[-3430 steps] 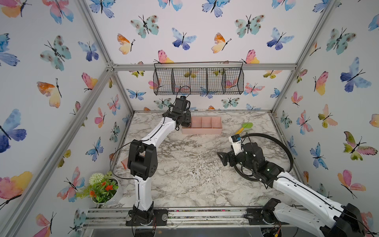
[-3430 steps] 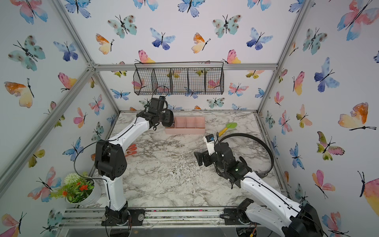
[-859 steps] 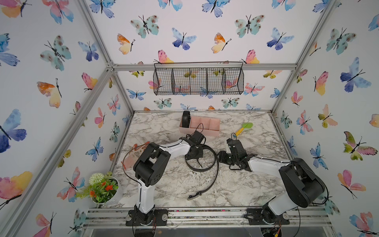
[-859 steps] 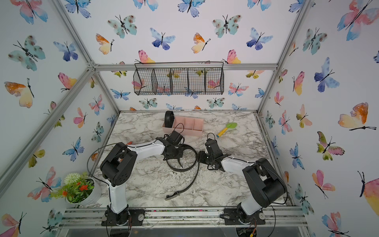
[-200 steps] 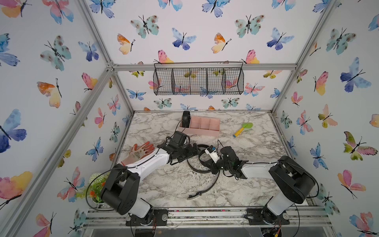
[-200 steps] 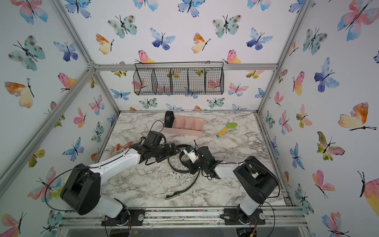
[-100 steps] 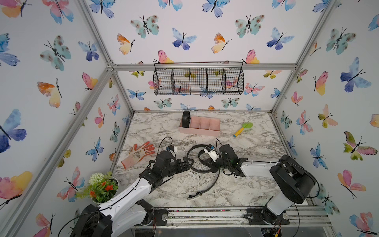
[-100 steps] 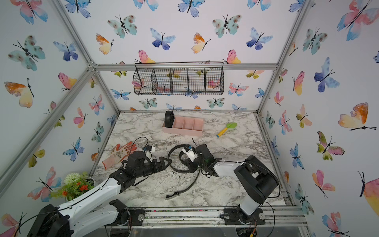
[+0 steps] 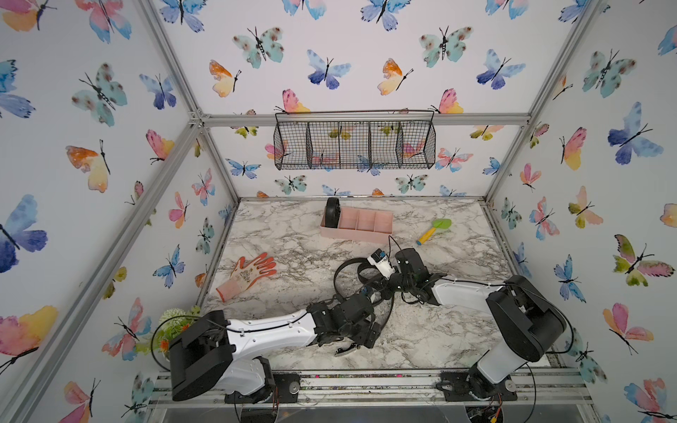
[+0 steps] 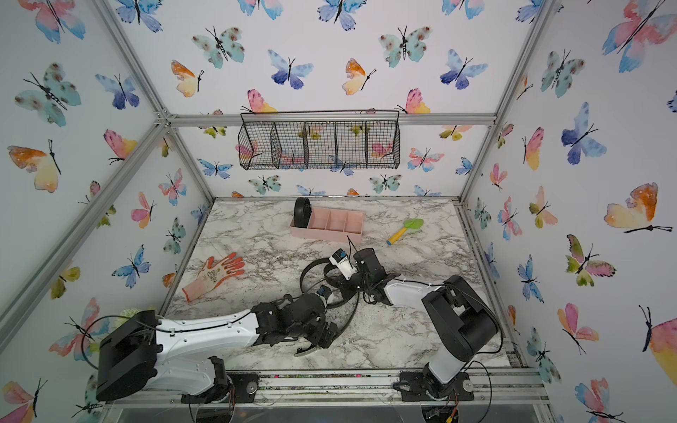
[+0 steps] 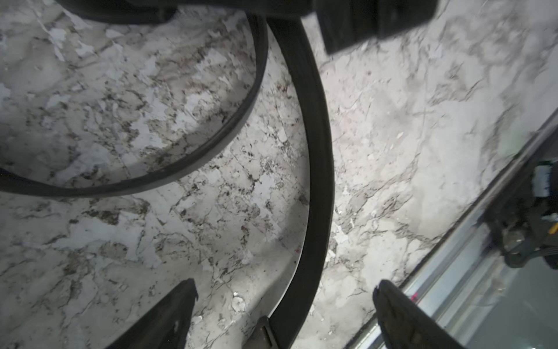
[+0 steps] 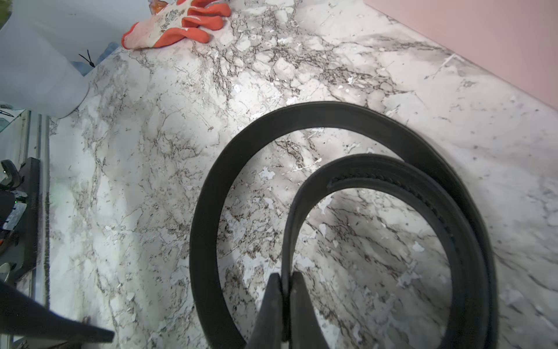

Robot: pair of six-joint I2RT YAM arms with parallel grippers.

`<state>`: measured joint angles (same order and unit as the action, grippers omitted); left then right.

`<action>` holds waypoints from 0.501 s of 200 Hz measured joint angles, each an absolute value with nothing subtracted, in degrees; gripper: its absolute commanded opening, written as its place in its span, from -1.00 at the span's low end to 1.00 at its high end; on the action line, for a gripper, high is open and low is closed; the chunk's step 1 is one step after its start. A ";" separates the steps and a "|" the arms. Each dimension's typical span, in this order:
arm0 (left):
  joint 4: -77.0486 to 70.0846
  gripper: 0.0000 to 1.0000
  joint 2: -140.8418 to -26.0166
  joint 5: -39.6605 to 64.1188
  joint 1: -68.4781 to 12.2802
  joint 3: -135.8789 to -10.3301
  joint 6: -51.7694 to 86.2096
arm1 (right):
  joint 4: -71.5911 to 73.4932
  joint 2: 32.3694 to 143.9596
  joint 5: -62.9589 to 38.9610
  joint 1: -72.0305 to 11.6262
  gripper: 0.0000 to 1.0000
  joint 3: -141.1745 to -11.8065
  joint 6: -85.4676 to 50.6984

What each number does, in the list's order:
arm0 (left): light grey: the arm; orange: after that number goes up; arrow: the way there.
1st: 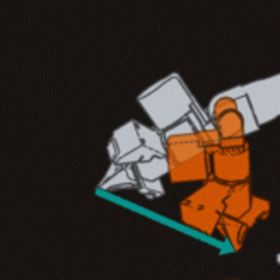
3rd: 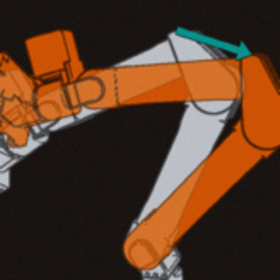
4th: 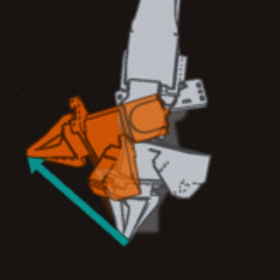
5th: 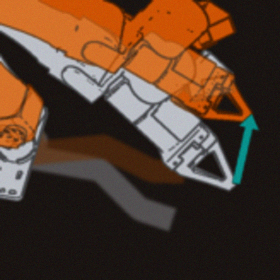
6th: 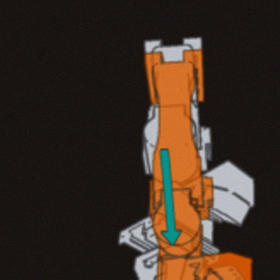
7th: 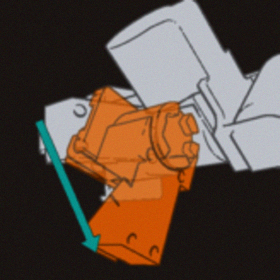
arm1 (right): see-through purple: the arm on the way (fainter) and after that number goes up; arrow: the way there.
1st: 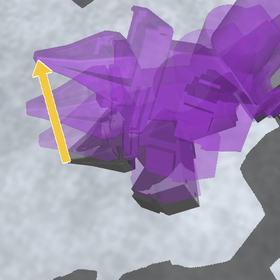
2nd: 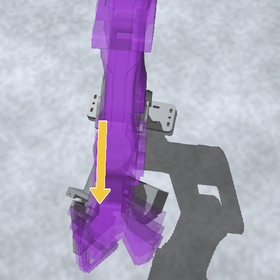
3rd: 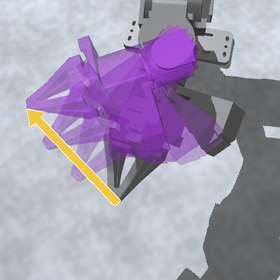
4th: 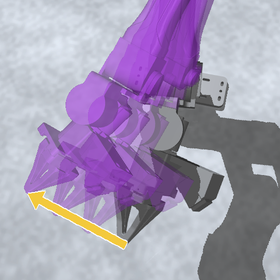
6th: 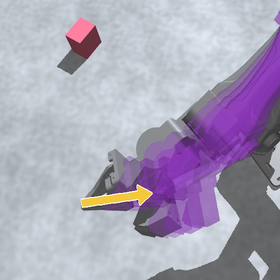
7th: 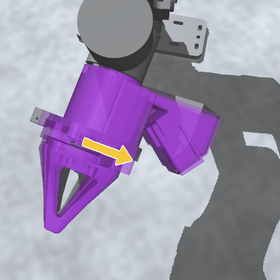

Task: Place the belts into the storage roll
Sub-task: Roll the belt at the center of the board.

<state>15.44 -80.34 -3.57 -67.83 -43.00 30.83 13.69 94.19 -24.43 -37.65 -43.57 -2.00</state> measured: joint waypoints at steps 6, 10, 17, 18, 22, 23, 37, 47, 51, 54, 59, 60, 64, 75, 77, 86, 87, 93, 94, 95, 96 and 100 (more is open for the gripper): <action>16.01 0.84 -81.84 -4.29 -68.82 -43.66 30.55 | 13.56 94.24 -24.71 -37.45 -0.93 -43.57 -2.00; 16.38 0.83 -82.81 -4.86 -69.41 -44.18 30.30 | 13.50 94.26 -24.82 -37.36 -0.94 -43.57 -2.00; 16.93 0.82 -84.34 -5.67 -70.32 -45.01 29.80 | 13.45 94.28 -25.10 -37.19 -0.93 -43.57 -2.02; 17.15 0.82 -84.73 -5.93 -70.50 -45.30 29.67 | 13.43 94.28 -25.15 -37.17 -0.94 -43.57 -2.02; 17.39 0.81 -85.23 -6.26 -70.81 -45.65 29.47 | 13.39 94.28 -25.28 -37.10 -0.94 -43.57 -2.02; 17.91 0.81 -85.84 -6.63 -71.11 -46.24 29.26 | 13.37 94.28 -25.32 -37.08 -0.94 -43.57 -2.02; 18.74 0.75 -89.36 -8.14 -72.40 -48.86 28.21 | 13.30 94.28 -25.63 -37.04 -0.94 -43.57 -2.04; 19.14 0.66 -91.57 -8.99 -72.99 -50.68 27.55 | 13.30 94.28 -25.67 -37.06 -0.94 -43.57 -2.07; 19.27 0.63 -92.53 -9.30 -73.17 -51.42 27.24 | 13.30 94.28 -25.74 -37.04 -0.93 -43.57 -2.07; 19.35 0.61 -93.38 -9.63 -73.28 -52.03 26.94 | 13.30 94.28 -25.71 -37.04 -0.94 -43.57 -2.09; 19.57 0.55 -94.32 -9.89 -73.38 -52.82 26.68 | 13.30 94.28 -25.78 -36.99 -0.93 -43.57 -2.09; 19.57 0.54 -94.32 -9.89 -73.38 -52.82 26.68 | 13.32 94.28 -25.78 -36.97 -0.94 -43.57 -2.09; 19.64 0.50 -95.33 -10.37 -73.45 -53.47 26.33 | 13.30 94.28 -25.80 -36.95 -0.94 -43.55 -2.09; 20.05 0.29 -97.32 -11.53 -73.65 -54.54 25.61 | 13.32 94.28 -25.82 -36.82 -0.93 -43.55 -2.11; 20.14 0.21 -97.51 -11.73 -73.69 -54.65 25.34 | 13.32 94.28 -25.82 -36.77 -0.93 -43.55 -2.11; 20.69 -0.06 -98.32 -12.58 -73.89 -54.96 24.99 | 13.32 94.28 -25.82 -36.64 -0.94 -43.55 -2.15; 20.69 -0.08 -98.32 -12.58 -73.89 -54.96 24.99 | 13.32 94.28 -25.82 -36.62 -0.93 -43.55 -2.15; 21.10 -0.15 -98.65 -13.39 -73.91 -54.96 24.64 | 13.32 94.28 -25.82 -36.56 -0.94 -43.53 -2.17; 21.10 -0.15 -98.65 -13.39 -73.91 -54.96 24.64 | 13.32 94.28 -25.82 -36.56 -0.94 -43.53 -2.20; 21.21 -0.16 -98.67 -13.54 -73.91 -54.96 24.60 | 13.32 94.28 -25.82 -36.56 -0.94 -43.53 -2.20; 21.21 -0.18 -98.67 -13.54 -73.91 -54.96 24.60 | 13.32 94.28 -25.82 -36.56 -0.94 -43.53 -2.22; 21.56 -0.25 -98.70 -14.00 -73.91 -54.92 24.32 | 13.34 94.28 -25.82 -36.49 -0.93 -43.51 -2.26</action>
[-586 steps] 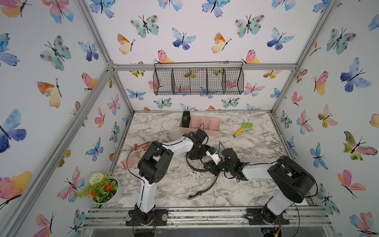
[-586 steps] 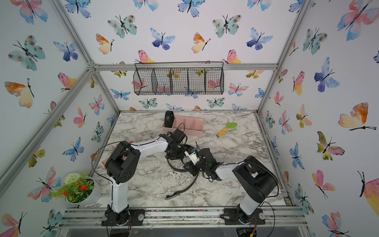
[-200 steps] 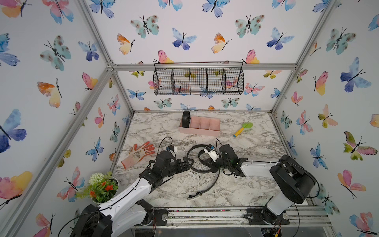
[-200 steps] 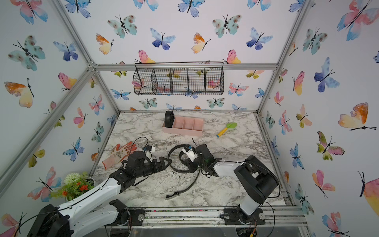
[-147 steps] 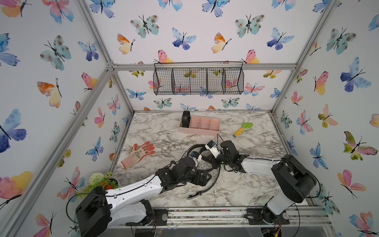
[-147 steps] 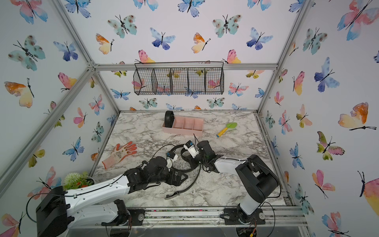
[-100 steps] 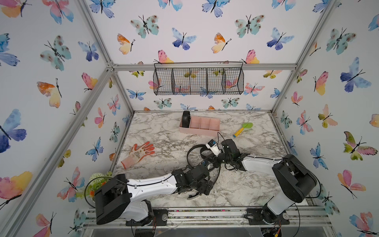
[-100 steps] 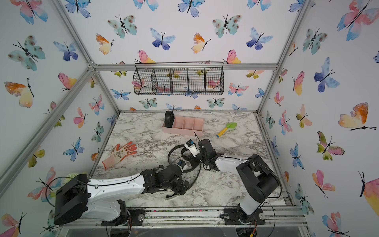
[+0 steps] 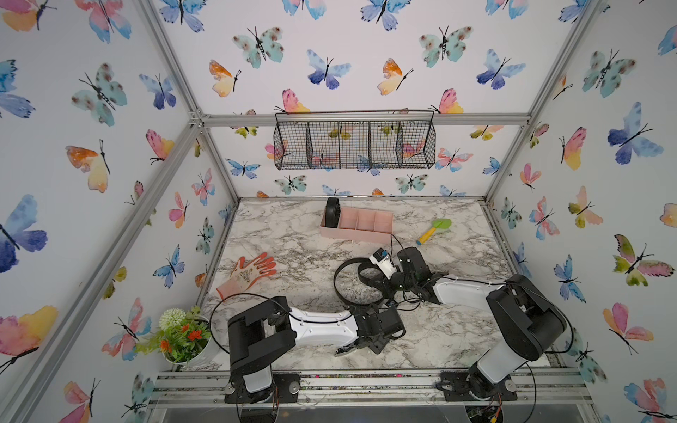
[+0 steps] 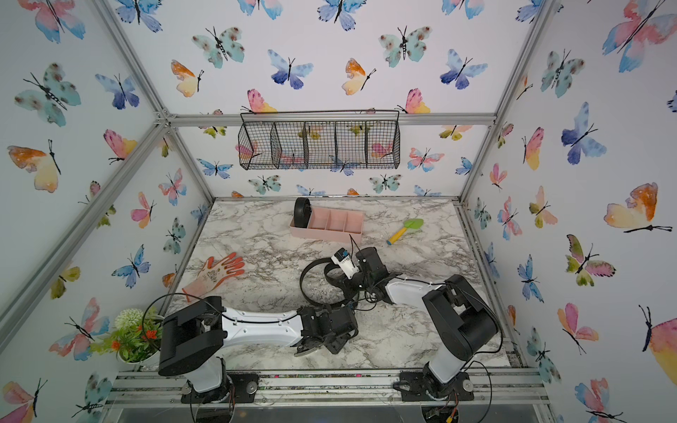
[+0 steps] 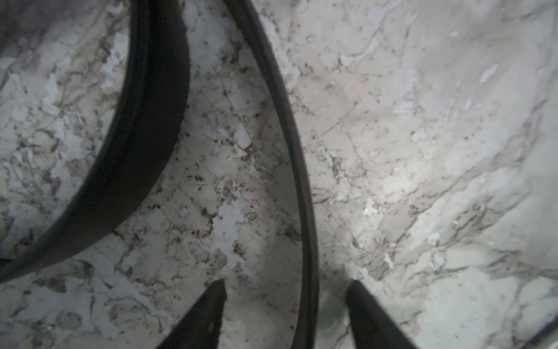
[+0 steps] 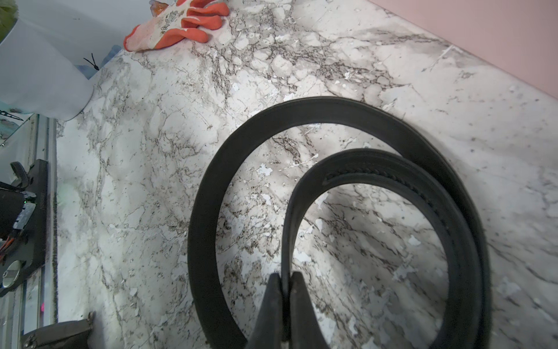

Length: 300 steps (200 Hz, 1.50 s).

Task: Place the belts into the storage roll
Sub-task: Roll the belt at the center of the board.

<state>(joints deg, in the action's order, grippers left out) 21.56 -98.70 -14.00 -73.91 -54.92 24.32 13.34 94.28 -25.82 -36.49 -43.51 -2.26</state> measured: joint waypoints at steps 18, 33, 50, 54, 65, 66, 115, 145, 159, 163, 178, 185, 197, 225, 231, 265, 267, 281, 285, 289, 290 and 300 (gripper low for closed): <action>22.20 -0.52 -98.63 -15.49 -74.00 -54.43 24.27 | 13.34 94.28 -25.82 -36.32 -0.94 -43.44 -2.28; 22.90 -0.56 -98.17 -16.93 -74.00 -53.87 24.58 | 13.34 94.41 -25.89 -36.29 -0.94 -43.44 -2.02; 24.97 -0.69 -96.90 -18.90 -74.15 -52.66 25.63 | 13.15 95.31 -26.24 -36.29 -0.93 -43.62 -1.02; 25.93 -0.73 -96.53 -19.62 -74.15 -52.34 25.93 | 12.95 95.74 -26.37 -36.29 -0.94 -43.81 -0.73; 27.79 -0.77 -96.03 -20.95 -74.15 -51.94 27.09 | 12.49 97.12 -26.41 -36.29 -0.94 -44.47 0.12; 27.79 -0.77 -96.03 -20.95 -74.15 -51.94 27.09 | 12.49 97.32 -26.44 -36.29 -0.94 -44.53 0.23; 32.97 -0.77 -91.37 -22.92 -68.55 -47.72 33.74 | 12.73 98.96 -23.73 -36.29 -0.94 -44.95 2.11; 31.00 -0.74 -83.31 -20.01 -57.76 -41.23 35.44 | 12.82 98.61 -20.99 -36.29 -0.94 -44.64 2.11; 30.87 -0.74 -80.82 -19.09 -53.52 -39.68 35.44 | 12.88 98.61 -20.34 -36.32 -0.94 -44.64 2.07; 30.87 -0.74 -80.60 -19.11 -53.06 -39.59 35.42 | 12.88 98.61 -20.23 -36.32 -0.94 -44.64 2.04; 30.70 -0.71 -80.14 -18.57 -50.43 -39.68 35.24 | 12.88 98.61 -19.88 -36.32 -0.94 -44.62 1.91; 30.48 -0.71 -80.16 -18.06 -49.36 -39.83 35.00 | 12.84 98.61 -19.86 -36.32 -0.94 -44.62 1.80; 30.15 -0.71 -80.34 -16.97 -47.83 -40.03 34.41 | 12.71 98.61 -19.77 -36.34 -0.94 -44.64 1.54; 28.49 -0.70 -82.96 -13.67 -41.93 -41.10 32.86 | 12.19 98.32 -19.53 -36.64 -0.94 -44.64 0.75; 28.32 -0.70 -84.12 -12.64 -40.21 -41.65 32.29 | 12.03 98.24 -19.57 -36.84 -0.94 -44.64 0.58; 27.88 -0.69 -88.77 -8.86 -32.56 -46.70 29.54 | 10.76 98.08 -21.30 -38.57 -0.94 -44.64 -0.01; 27.88 -0.69 -89.08 -8.84 -32.21 -47.11 29.32 | 10.72 98.08 -21.39 -38.76 -0.94 -44.64 -0.03; 28.03 -0.68 -91.11 -7.44 -29.39 -49.98 28.38 | 9.98 98.10 -22.57 -40.21 -0.94 -44.64 -0.40; 28.10 -0.68 -91.59 -7.22 -28.77 -50.70 28.14 | 9.69 98.10 -23.00 -40.71 -0.94 -44.64 -0.45; 28.51 -0.67 -92.47 -7.09 -27.86 -52.12 27.70 | 9.41 98.10 -23.29 -41.17 -0.94 -44.64 -0.47; 28.51 -0.67 -92.47 -7.09 -27.86 -52.12 27.70 | 9.34 98.10 -23.46 -41.36 -0.94 -44.64 -0.51; 29.17 -0.64 -94.39 -7.01 -26.55 -55.20 26.74 | 8.86 98.10 -24.25 -42.65 -0.94 -44.64 -0.78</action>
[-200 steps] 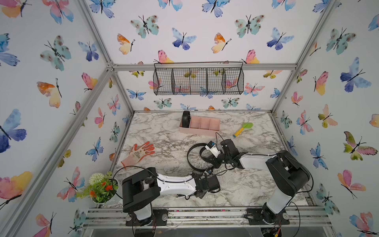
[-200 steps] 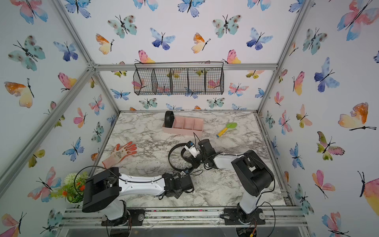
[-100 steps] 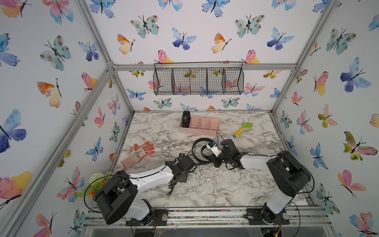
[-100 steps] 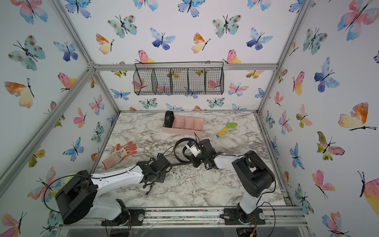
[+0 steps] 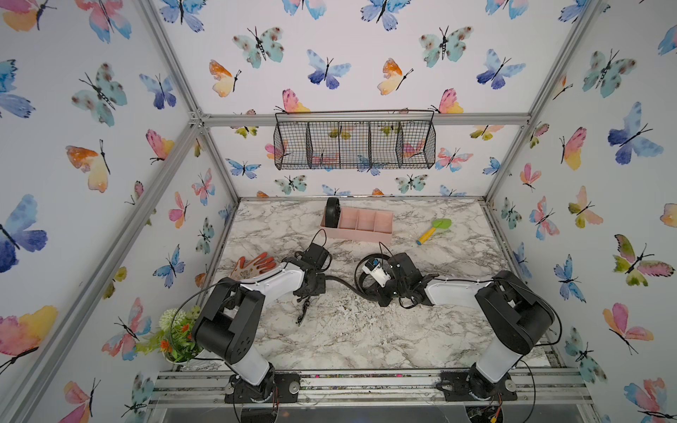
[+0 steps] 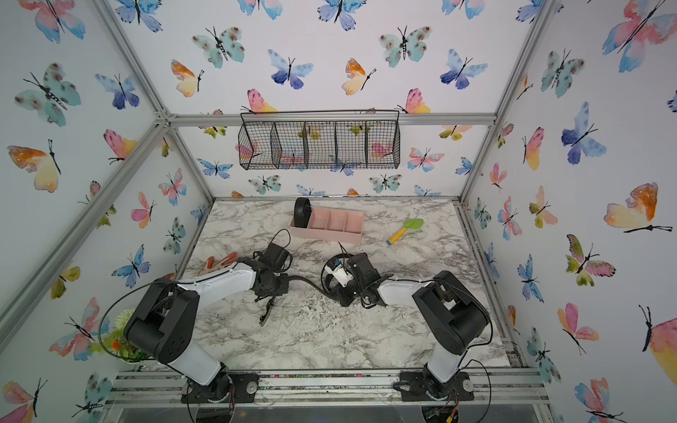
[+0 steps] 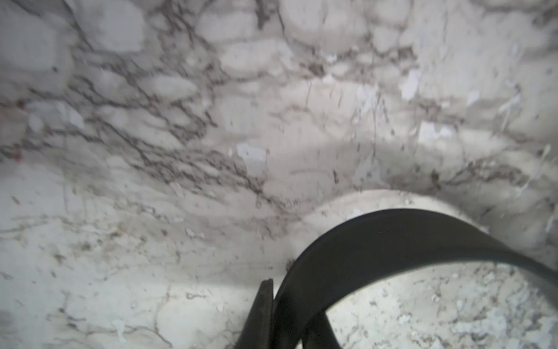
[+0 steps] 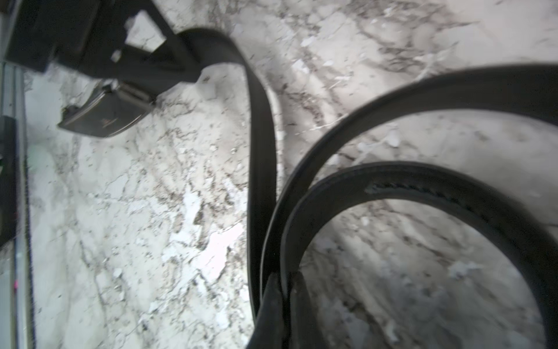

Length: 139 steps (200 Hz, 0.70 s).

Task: Place the belts into the storage roll
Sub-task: Roll the belt at the center of the board.

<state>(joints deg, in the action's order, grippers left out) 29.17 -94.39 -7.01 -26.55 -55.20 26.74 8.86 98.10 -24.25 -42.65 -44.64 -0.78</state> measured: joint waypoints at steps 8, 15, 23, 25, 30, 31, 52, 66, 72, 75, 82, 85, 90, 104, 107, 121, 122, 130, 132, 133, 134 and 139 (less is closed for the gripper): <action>30.00 -0.58 -96.14 -6.90 -26.04 -57.76 25.87 | 8.47 98.10 -24.93 -43.57 -0.94 -44.64 -0.99; 30.46 -0.51 -98.06 -6.92 -25.58 -60.18 25.10 | 8.27 98.10 -25.56 -44.18 -0.94 -44.64 -1.23; 30.85 -0.41 -99.88 -6.94 -25.30 -62.35 24.64 | 8.27 98.10 -26.11 -44.69 -0.94 -44.53 -1.63; 30.81 -0.37 -100.33 -6.92 -25.28 -62.85 24.36 | 8.32 98.08 -26.22 -44.75 -0.94 -44.49 -1.76; 30.85 -0.27 -101.16 -6.87 -25.23 -63.72 23.94 | 8.36 98.08 -26.59 -44.86 -0.94 -44.34 -1.96; 30.85 -0.24 -101.45 -6.81 -25.23 -64.05 23.97 | 8.38 98.08 -26.61 -44.86 -0.94 -44.31 -1.96; 31.05 0.34 -102.74 -6.00 -25.23 -65.43 22.96 | 8.58 98.06 -27.22 -44.84 -0.94 -44.10 -2.61; 31.22 0.64 -102.43 -5.43 -25.23 -65.69 22.55 | 8.82 98.06 -27.40 -44.84 -0.94 -43.97 -3.07; 31.14 0.76 -102.04 -5.13 -25.23 -65.71 22.50 | 8.91 98.06 -27.49 -44.84 -0.94 -43.97 -3.33; 31.14 0.80 -101.78 -4.95 -25.23 -65.69 22.17 | 8.97 98.06 -27.49 -44.84 -0.94 -43.94 -3.44; 31.09 0.92 -100.90 -4.62 -25.23 -65.47 22.26 | 9.06 98.06 -27.49 -44.84 -0.94 -43.94 -3.62; 31.00 0.98 -100.49 -4.58 -25.23 -65.34 22.39 | 9.06 98.06 -27.49 -44.84 -0.94 -43.94 -3.66; 30.81 0.97 -99.57 -4.45 -25.26 -65.04 22.35 | 9.10 98.06 -27.49 -44.84 -0.94 -43.94 -3.86; 30.28 0.97 -95.07 -4.14 -25.36 -63.55 23.24 | 9.39 98.06 -27.49 -44.88 -0.94 -43.86 -4.29; 30.24 0.97 -94.24 -4.05 -25.36 -63.24 23.38 | 9.47 98.06 -27.49 -44.88 -0.94 -43.79 -4.38; 29.45 0.97 -88.07 -3.42 -25.47 -60.99 25.52 | 9.76 98.04 -27.49 -44.88 -0.94 -43.62 -4.93; 29.32 0.97 -87.31 -3.31 -25.47 -60.66 25.78 | 9.78 98.04 -27.49 -44.88 -0.94 -43.59 -4.93; 28.91 0.97 -84.40 -2.59 -25.52 -59.16 27.27 | 9.98 98.04 -27.49 -44.88 -0.94 -43.48 -5.15; 28.75 0.97 -83.61 -2.35 -25.52 -58.67 27.66 | 10.04 98.04 -27.49 -44.88 -0.94 -43.44 -5.19; 28.75 0.97 -83.61 -2.35 -25.52 -58.67 27.66 | 10.11 98.02 -27.49 -44.88 -0.94 -43.42 -5.23; 28.67 0.96 -82.83 -2.07 -25.52 -58.06 28.29 | 10.13 98.02 -27.49 -44.88 -0.94 -43.42 -5.28; 28.10 0.97 -81.32 -1.39 -25.52 -56.88 29.10 | 10.33 98.02 -27.49 -44.91 -0.94 -43.31 -5.41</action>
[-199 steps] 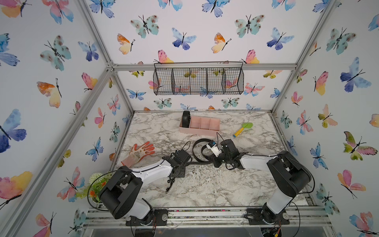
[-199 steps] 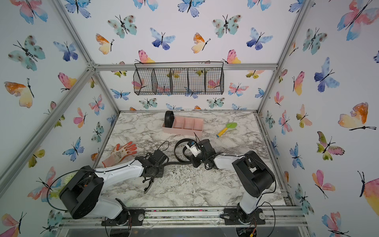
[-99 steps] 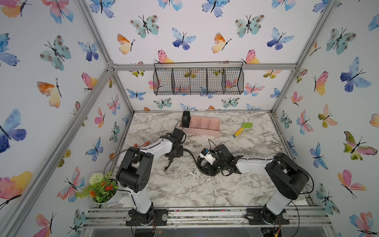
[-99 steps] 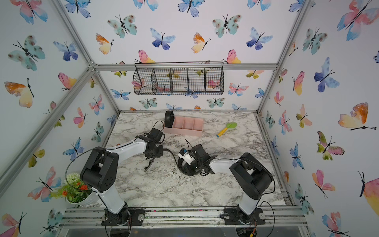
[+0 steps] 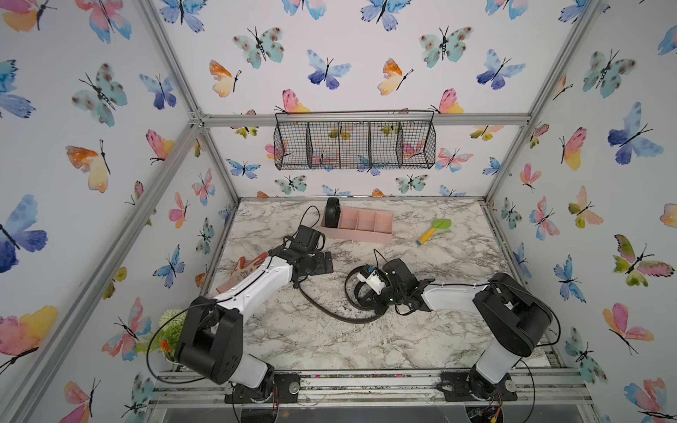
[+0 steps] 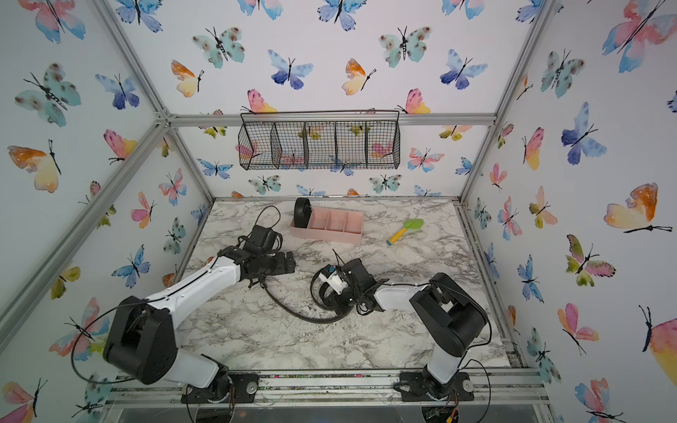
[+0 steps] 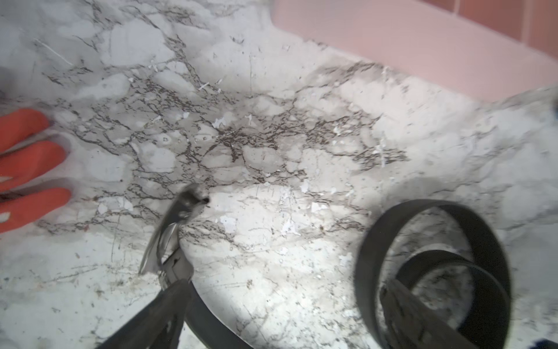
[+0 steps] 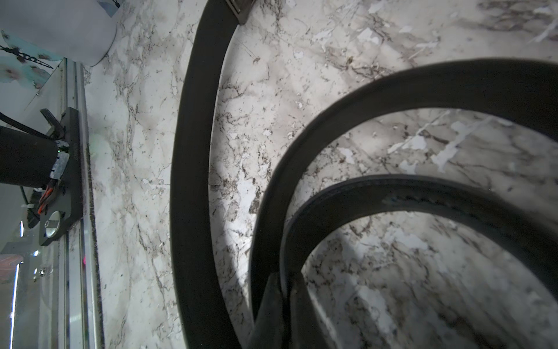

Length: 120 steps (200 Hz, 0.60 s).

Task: Place the belts into the storage roll
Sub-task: Roll the belt at the center of the board.

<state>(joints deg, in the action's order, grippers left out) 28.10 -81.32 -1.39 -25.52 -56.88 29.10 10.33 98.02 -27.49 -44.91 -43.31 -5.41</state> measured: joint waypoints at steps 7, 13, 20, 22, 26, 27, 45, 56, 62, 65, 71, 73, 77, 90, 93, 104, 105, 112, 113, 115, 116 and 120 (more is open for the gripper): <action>27.20 0.97 -79.48 -0.40 -25.54 -54.85 30.52 | 10.59 98.02 -27.46 -44.91 -0.94 -43.13 -5.58; 26.20 0.97 -77.76 0.82 -25.65 -52.12 32.75 | 10.87 98.02 -27.46 -44.93 -0.94 -43.00 -5.78; 25.19 0.97 -76.25 1.93 -25.85 -48.88 35.14 | 11.16 98.02 -27.46 -44.95 -0.94 -42.89 -6.00; 25.19 0.97 -76.25 1.93 -25.85 -48.88 35.14 | 11.20 98.02 -27.46 -44.95 -0.94 -42.87 -6.02; 24.84 0.97 -75.59 2.28 -26.00 -47.24 36.14 | 11.27 98.02 -27.49 -44.95 -0.94 -42.83 -6.13; 24.73 0.97 -75.24 2.59 -26.09 -46.33 37.12 | 11.29 98.02 -27.46 -44.95 -0.94 -42.83 -6.15; 25.15 0.97 -73.60 3.66 -27.22 -40.93 41.95 | 11.60 98.02 -27.49 -44.95 -0.94 -42.74 -6.48; 26.37 0.97 -73.06 3.79 -28.38 -39.44 45.23 | 11.70 98.02 -27.49 -44.95 -0.94 -42.68 -6.57; 27.35 0.97 -72.77 3.68 -29.82 -39.20 46.89 | 11.70 98.02 -27.49 -44.95 -0.94 -42.68 -6.59; 27.59 0.97 -72.69 3.46 -30.37 -39.22 47.64 | 11.70 98.02 -27.49 -44.95 -0.94 -42.68 -6.61; 27.94 0.97 -72.49 3.25 -31.94 -39.29 49.32 | 11.70 98.02 -27.49 -44.95 -0.94 -42.68 -6.61; 27.94 0.97 -72.49 3.25 -31.94 -39.29 49.32 | 11.70 98.02 -27.49 -44.95 -0.94 -42.68 -6.61; 28.16 0.97 -72.36 3.27 -33.06 -39.40 50.50 | 11.70 98.02 -27.49 -44.95 -0.94 -42.68 -6.61; 28.05 0.97 -72.05 3.33 -35.92 -39.16 54.59 | 11.70 98.02 -27.49 -44.95 -0.94 -42.68 -6.59; 27.99 0.97 -72.03 3.33 -36.36 -39.03 55.22 | 11.70 97.97 -27.49 -44.95 -0.94 -42.68 -6.59; 27.33 0.97 -71.83 3.31 -37.82 -37.89 58.35 | 11.68 97.82 -27.46 -44.95 -0.94 -42.65 -6.59; 27.18 0.97 -71.81 3.31 -37.95 -37.63 58.50 | 11.68 97.80 -27.46 -44.95 -0.94 -42.63 -6.59; 26.85 0.97 -71.81 3.31 -38.26 -36.95 59.88 | 11.66 97.58 -27.46 -44.95 -0.94 -42.52 -6.61; 26.81 0.97 -71.81 3.29 -38.37 -36.67 60.66 | 11.68 97.56 -27.46 -44.97 -0.94 -42.48 -6.61; 26.72 0.98 -71.83 3.29 -38.39 -36.40 60.75 | 11.68 97.49 -27.46 -44.97 -0.94 -42.44 -6.59; 26.72 0.98 -71.83 3.29 -38.39 -36.40 60.75 | 11.68 97.47 -27.46 -44.97 -0.94 -42.44 -6.61; 26.55 1.00 -71.90 3.29 -38.44 -35.94 61.82 | 11.68 97.30 -27.46 -44.99 -0.94 -42.28 -6.61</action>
